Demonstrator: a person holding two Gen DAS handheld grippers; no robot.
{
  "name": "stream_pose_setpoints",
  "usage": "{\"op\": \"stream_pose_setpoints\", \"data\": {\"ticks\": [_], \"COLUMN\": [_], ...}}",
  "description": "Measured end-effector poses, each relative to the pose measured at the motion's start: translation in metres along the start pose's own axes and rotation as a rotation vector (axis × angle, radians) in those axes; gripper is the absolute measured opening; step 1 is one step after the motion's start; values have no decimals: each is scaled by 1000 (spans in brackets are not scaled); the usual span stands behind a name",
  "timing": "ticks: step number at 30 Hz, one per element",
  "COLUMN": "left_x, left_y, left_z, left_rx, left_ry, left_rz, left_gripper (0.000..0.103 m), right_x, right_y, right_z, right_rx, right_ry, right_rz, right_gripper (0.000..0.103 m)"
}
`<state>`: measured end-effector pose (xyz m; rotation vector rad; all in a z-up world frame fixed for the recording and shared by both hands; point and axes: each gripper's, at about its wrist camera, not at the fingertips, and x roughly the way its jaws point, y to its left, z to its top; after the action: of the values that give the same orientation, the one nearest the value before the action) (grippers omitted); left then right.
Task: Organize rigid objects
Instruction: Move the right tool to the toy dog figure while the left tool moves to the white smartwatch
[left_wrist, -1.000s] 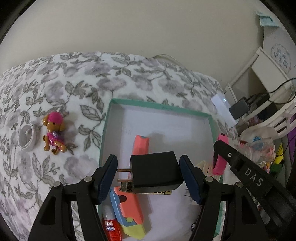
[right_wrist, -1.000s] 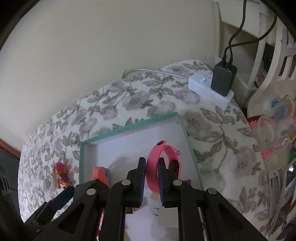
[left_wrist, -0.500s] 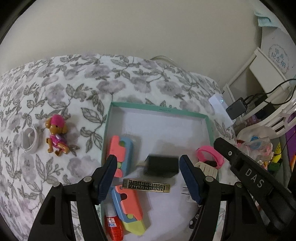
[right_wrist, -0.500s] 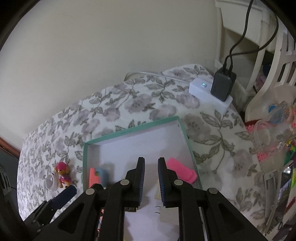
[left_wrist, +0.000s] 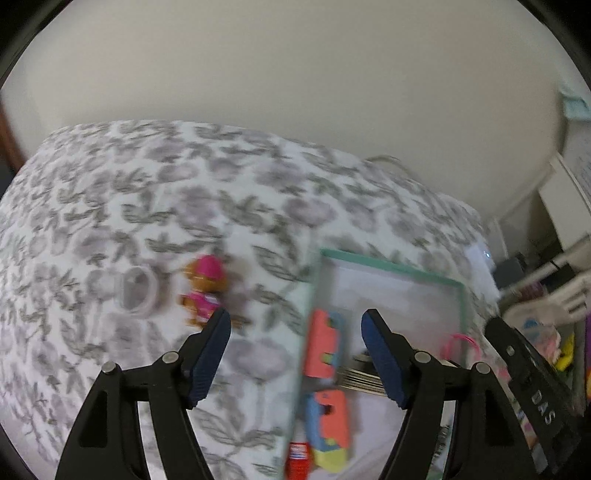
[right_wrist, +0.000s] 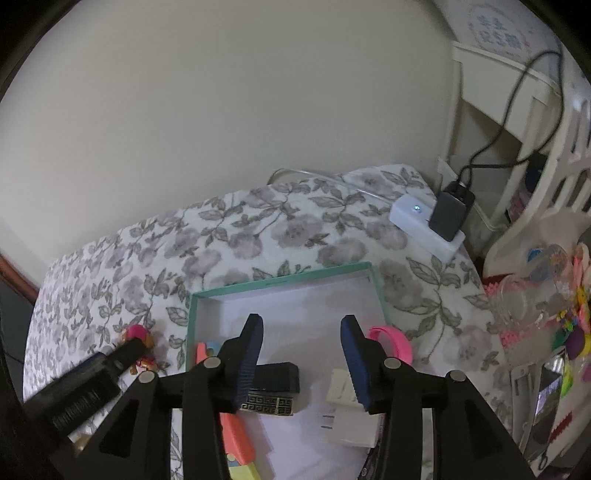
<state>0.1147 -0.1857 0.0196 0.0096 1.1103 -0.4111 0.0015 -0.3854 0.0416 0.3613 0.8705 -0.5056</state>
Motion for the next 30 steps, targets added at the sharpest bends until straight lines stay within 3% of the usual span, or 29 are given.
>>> {"op": "stream_pose_setpoints", "data": {"ticks": [3,6,15,19,23,30], "left_x": [-4,-6,-7,-13,-18,-17], "left_y": [24,51,148,178,203,238], "left_z": [7,12,21,21,22,22], "left_rx": [-32,-72,-271,-303,-320,-360], "left_ry": [-13,-18,3,0,-4,-3], "left_rz": [91,131,226,274,312,327], "left_gripper": [76,90,92,93,95,96], "right_x": [4,7,19,25,31,42], "right_y": [13,30,98,122,141,169], "right_z": [-3,-6,-24,-30,-36,-45], "right_rx": [-32,-61,-186,-216,-224,-249], "right_ry": [10,15,36,44,57,76], "right_rz": [1,13,89,106,130,150], "right_gripper": [57,62,73,75,85,85]}}
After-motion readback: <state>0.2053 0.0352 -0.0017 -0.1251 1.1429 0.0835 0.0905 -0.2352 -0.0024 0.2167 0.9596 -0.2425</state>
